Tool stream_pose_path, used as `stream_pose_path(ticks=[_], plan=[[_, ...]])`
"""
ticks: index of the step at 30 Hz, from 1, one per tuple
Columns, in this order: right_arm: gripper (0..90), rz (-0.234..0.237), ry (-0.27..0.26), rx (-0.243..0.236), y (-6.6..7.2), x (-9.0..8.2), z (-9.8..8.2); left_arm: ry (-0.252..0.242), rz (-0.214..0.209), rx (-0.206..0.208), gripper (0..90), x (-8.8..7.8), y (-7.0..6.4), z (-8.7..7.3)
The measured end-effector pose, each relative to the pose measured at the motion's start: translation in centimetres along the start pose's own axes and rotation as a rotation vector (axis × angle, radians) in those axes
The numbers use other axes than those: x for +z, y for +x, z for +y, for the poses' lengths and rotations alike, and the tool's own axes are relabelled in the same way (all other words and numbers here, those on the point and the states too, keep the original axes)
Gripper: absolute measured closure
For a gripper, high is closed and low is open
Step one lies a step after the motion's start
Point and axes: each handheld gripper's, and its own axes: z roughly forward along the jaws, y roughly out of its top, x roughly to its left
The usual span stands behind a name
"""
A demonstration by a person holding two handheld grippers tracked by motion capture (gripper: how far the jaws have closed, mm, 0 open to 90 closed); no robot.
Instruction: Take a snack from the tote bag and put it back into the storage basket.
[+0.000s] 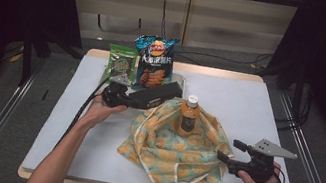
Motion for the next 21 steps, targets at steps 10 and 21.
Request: stream_pose_path(ticks=[10,21], plan=[[22.4,-0.002,0.003,0.000,0.0,0.1,0.0,-0.023,0.068,-0.036,90.0,0.0,0.9,-0.1],[22.6,-0.003,0.007,0.001,-0.1,0.1,0.0,-0.014,0.120,-0.074,90.0,-0.1,2.3,-0.5]])
